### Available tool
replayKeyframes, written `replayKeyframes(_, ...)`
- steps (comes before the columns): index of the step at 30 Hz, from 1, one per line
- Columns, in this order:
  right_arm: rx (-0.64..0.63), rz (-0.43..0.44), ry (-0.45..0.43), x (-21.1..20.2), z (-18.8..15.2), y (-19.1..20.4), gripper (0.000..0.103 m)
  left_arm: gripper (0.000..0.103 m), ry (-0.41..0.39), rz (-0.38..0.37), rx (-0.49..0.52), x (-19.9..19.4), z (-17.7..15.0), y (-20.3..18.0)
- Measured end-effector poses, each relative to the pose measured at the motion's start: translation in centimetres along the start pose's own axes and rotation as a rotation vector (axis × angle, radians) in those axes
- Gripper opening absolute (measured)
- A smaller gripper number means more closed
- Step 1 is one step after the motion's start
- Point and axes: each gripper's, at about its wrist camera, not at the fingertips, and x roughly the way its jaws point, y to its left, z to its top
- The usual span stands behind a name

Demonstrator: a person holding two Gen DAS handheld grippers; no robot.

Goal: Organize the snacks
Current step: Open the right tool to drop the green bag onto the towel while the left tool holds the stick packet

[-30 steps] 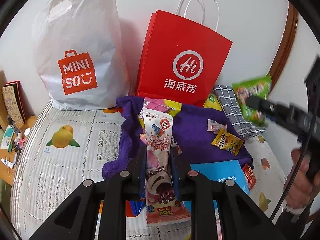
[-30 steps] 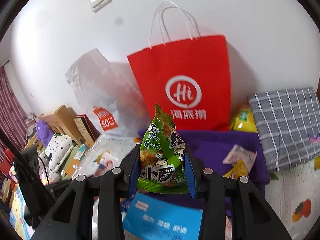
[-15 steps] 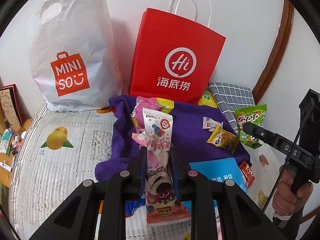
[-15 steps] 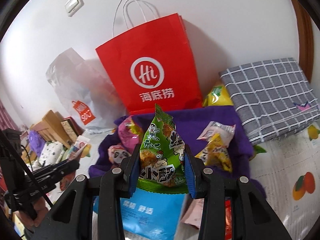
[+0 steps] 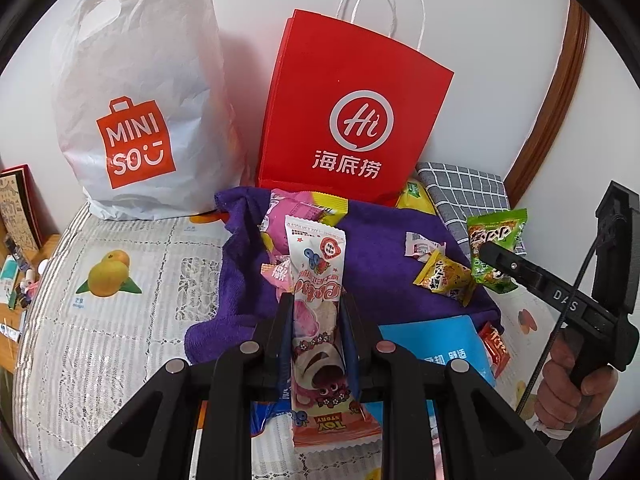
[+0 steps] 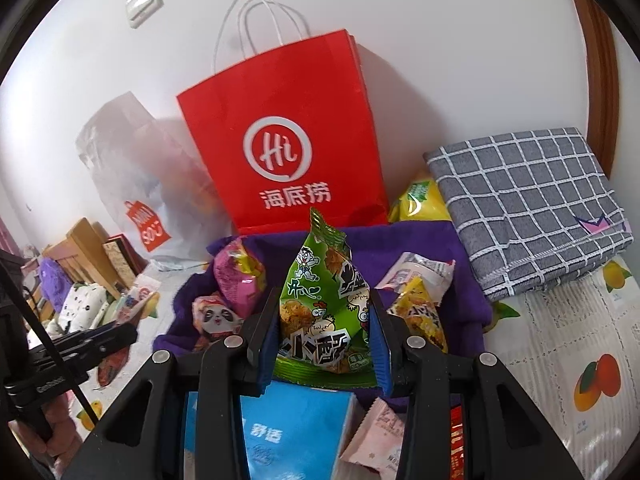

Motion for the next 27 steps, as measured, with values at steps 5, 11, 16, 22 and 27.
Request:
replayKeyframes(5,0.016,-0.009,0.001,0.5,-0.1,-0.5,0.039,0.021,0.003,-0.001,-0.012,0.3,-0.1,0.3)
replayKeyframes(11,0.016,-0.026,-0.005,0.6,-0.3,-0.6,0.039,0.021,0.007,-0.001,-0.032,0.5,-0.1,0.8)
replayKeyframes(16,-0.002,-0.049,-0.011,0.6,-0.4,-0.3,0.039,0.021,0.006,-0.001,-0.031,0.5,-0.1,0.9)
replayKeyframes(22,-0.006,-0.063,-0.012,0.8,-0.4,-0.4,0.039,0.021,0.005,0.0,-0.046,0.4,0.0,1.2)
replayKeyframes(27,0.026,-0.089,-0.007,1.4,-0.4,-1.5,0.04,0.021,0.014,0.004,-0.046,0.6,0.0,1.1)
